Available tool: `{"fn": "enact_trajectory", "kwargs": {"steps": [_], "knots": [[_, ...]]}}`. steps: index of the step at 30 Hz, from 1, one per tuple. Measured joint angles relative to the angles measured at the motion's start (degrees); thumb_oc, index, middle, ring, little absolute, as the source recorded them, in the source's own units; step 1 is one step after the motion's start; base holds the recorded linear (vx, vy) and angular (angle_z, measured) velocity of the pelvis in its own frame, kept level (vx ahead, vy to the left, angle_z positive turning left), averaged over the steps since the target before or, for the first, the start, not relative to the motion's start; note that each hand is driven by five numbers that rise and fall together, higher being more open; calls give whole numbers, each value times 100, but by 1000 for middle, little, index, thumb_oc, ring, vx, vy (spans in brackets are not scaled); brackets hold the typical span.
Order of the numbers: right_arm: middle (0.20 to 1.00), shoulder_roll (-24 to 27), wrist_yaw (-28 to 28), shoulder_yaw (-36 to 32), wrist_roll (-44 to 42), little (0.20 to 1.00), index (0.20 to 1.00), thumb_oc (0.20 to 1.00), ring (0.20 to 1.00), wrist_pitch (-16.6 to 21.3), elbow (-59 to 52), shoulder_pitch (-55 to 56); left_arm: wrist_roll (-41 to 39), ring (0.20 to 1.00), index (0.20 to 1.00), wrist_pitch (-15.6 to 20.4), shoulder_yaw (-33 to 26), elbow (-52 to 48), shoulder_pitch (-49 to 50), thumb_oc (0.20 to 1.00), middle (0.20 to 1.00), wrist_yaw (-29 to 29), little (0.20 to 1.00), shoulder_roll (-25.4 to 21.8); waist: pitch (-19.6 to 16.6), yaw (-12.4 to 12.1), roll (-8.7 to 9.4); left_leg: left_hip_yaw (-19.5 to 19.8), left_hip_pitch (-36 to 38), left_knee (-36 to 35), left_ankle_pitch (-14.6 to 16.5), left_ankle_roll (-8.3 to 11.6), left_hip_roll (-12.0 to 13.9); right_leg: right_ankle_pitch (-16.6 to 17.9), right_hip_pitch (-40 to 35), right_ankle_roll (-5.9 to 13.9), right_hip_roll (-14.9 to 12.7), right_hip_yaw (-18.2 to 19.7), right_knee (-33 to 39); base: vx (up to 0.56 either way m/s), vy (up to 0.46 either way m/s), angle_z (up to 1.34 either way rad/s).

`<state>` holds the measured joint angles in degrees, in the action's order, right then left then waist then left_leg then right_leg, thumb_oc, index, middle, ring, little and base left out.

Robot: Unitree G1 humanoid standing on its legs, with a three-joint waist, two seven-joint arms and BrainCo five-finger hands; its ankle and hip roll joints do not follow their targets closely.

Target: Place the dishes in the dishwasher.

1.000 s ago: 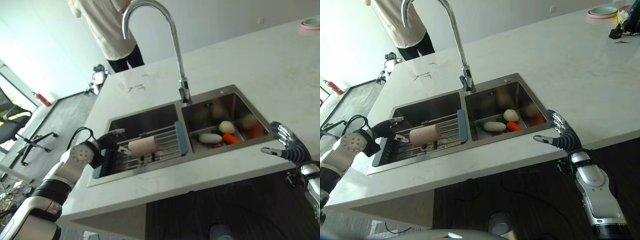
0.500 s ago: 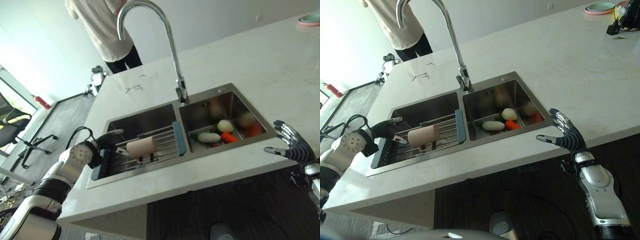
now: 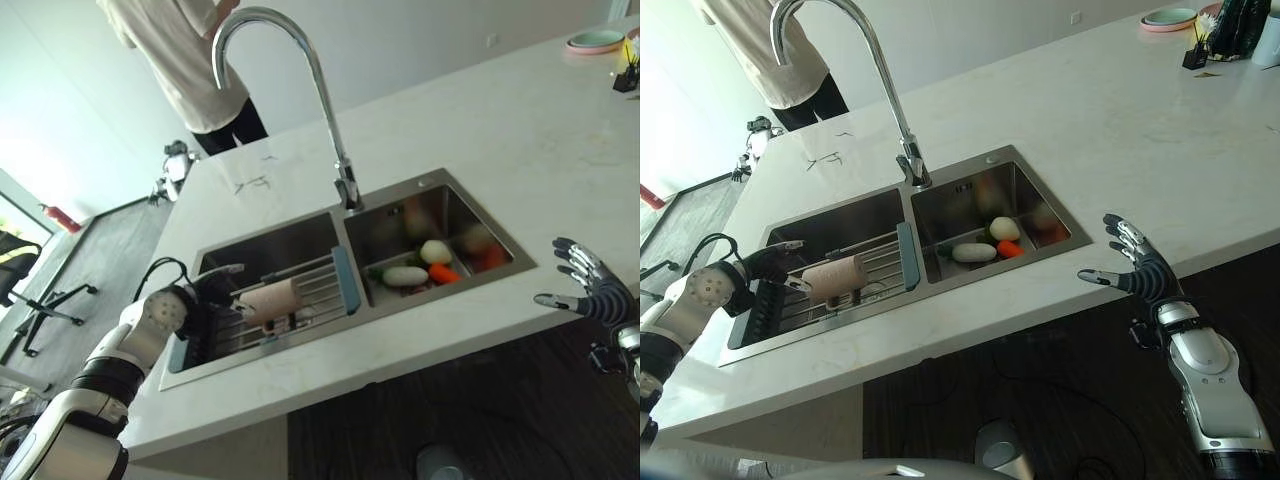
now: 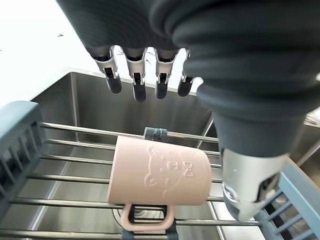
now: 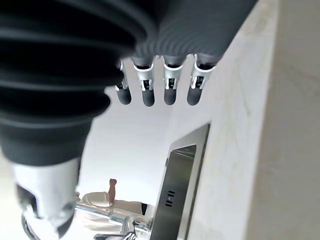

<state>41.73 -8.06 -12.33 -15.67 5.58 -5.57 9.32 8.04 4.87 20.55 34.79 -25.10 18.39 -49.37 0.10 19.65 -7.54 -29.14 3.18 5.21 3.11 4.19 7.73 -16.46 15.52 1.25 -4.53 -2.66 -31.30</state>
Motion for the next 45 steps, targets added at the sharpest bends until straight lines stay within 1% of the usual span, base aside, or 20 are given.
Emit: {"fn": "enact_trajectory", "kwargs": {"steps": [2,7,22,25,31,35,45], "knots": [[1000,1,5,-48,1,1000,1000,1000,1000,11,0,67,32,1000,1000,3,6,206,0,1000,1000,-1,1000,116,-56,43,-3,-10,0,-1,0,0,3,0,10,0,11,14,0,18,8,-2],[1000,0,0,-77,2,1000,1000,1000,1000,13,-1,217,150,1000,1000,8,7,396,0,1000,1000,-1,1000,122,-168,67,28,-44,18,-3,4,4,20,3,13,-2,57,55,12,53,18,-6],[1000,1,-55,-77,7,1000,1000,1000,1000,13,-2,217,255,1000,1000,-1,11,437,5,1000,1000,4,1000,197,-175,59,50,-64,20,-2,6,0,12,26,26,3,67,89,15,22,8,-1],[1000,1,-79,-77,8,1000,1000,1000,1000,13,-6,217,442,1000,1000,3,110,440,21,1000,1000,5,1000,204,-176,58,50,-66,23,-1,8,-3,12,32,26,6,70,93,16,10,8,0],[1000,1,-89,-77,16,1000,1000,1000,1000,14,-24,218,454,1000,1000,-2,117,656,29,1000,1000,5,1000,271,-176,57,53,-136,66,-6,19,-15,13,42,26,11,86,141,17,9,6,-4],[1000,11,-90,-80,210,1000,1000,1000,1000,17,-25,218,457,1000,1000,-3,117,769,28,1000,1000,3,1000,423,-183,76,65,-169,90,-10,32,-10,10,46,26,19,92,173,16,11,2,-4],[1000,14,-106,-87,214,1000,1000,1000,1000,17,-31,313,810,1000,1000,8,151,1021,29,1000,1000,-55,1000,432,-213,115,128,-204,104,-10,38,-3,20,53,39,22,152,224,22,3,2,-1]]}}
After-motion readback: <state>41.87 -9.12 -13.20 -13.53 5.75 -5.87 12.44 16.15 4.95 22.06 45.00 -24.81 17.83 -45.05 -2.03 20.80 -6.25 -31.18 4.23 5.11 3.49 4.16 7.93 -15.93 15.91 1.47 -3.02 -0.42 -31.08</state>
